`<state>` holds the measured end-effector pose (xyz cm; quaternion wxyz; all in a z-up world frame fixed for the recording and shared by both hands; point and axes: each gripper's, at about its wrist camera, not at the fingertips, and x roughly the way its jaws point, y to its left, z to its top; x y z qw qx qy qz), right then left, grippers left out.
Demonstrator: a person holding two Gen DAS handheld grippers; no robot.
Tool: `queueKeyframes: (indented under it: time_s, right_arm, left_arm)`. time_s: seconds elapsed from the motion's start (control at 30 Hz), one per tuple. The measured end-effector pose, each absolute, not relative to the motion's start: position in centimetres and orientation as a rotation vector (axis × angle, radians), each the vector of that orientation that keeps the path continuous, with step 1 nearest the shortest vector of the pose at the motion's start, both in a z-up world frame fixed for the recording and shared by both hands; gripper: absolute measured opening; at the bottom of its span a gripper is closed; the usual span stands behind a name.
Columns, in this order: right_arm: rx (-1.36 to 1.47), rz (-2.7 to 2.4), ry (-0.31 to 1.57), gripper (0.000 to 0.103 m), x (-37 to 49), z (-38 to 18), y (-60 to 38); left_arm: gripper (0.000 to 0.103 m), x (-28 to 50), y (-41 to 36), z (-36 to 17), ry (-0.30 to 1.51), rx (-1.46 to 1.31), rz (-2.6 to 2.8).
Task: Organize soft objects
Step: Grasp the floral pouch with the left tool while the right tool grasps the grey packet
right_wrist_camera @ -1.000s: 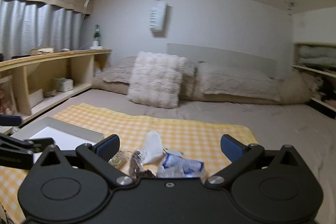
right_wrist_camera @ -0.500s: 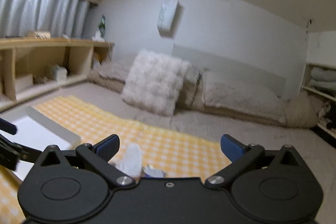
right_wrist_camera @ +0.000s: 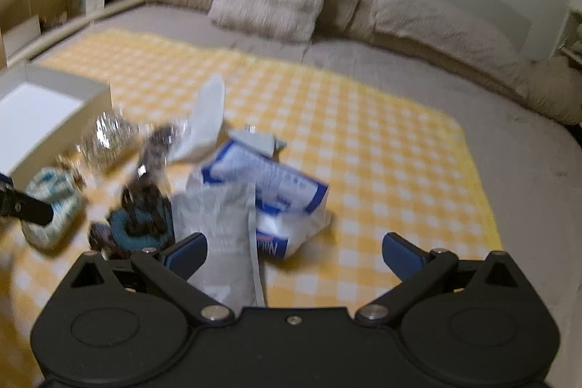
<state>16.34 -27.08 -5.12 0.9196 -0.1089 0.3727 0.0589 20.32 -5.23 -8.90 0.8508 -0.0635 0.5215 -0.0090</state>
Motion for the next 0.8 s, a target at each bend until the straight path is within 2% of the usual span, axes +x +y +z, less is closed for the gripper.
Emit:
queueKeyframes:
  time_s: [0.2,0.27,0.33,0.53,0.8]
  right_arm:
    - [-0.214,0.214,0.883,0.103,18.1,-7.8,-26.7]
    - [-0.199,0.249,0.919,0.103,18.7,-8.6,-26.7]
    - [-0.179,0.256,0.947,0.101,19.3,-9.1,-26.7]
    - [-0.130,0.298,0.979,0.087,20.0,-9.4,-26.3]
    - [-0.105,0.327,1.047,0.062,21.1,-9.9,-25.2]
  left_arm:
    - [0.102,21.8,-4.6,-10.1,1.121,-0.135,0.021]
    - [0.094,22.1,-4.3,-10.5,1.128,-0.138,0.034]
    - [0.091,22.5,-4.0,-10.8,1.144,-0.141,0.028]
    - [0.090,23.2,-4.3,-11.6,1.138,-0.087,0.014]
    - [0.086,23.3,-5.2,-12.2,1.138,-0.019,-0.004]
